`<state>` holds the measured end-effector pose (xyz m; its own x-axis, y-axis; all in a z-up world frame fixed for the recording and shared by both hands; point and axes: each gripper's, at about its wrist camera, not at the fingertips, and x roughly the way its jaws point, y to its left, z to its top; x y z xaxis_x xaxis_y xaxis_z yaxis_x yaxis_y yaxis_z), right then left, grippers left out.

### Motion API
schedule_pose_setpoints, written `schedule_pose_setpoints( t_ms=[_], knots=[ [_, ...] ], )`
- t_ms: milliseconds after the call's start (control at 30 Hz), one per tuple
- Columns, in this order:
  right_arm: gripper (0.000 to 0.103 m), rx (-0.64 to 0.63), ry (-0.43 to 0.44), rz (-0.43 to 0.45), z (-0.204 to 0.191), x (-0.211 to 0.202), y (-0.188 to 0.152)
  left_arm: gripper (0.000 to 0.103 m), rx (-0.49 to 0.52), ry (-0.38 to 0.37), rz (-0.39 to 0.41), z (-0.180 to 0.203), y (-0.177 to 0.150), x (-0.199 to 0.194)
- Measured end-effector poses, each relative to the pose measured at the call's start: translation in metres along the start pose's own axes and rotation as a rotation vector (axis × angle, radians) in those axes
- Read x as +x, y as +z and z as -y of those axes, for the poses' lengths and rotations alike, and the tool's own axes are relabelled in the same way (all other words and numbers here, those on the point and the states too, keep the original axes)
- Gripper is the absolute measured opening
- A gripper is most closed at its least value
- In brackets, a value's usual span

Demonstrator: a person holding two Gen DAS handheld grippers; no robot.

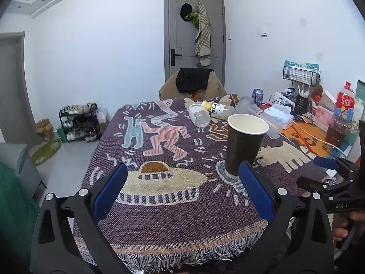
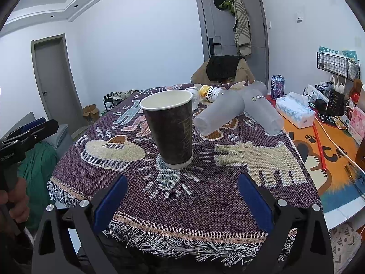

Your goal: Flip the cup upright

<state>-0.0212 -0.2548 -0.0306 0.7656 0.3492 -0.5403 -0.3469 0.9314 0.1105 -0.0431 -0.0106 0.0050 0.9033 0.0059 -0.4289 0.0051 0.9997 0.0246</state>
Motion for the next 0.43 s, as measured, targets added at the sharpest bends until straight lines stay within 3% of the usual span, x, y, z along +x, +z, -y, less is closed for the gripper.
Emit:
schedule_pose_setpoints(
  t_ms=[433],
  knots=[
    [0.095,-0.007,-0.017,-0.024,0.002,0.009,-0.003,0.097,-0.04,-0.032,-0.032,-0.006,-0.003,0.011]
  ],
)
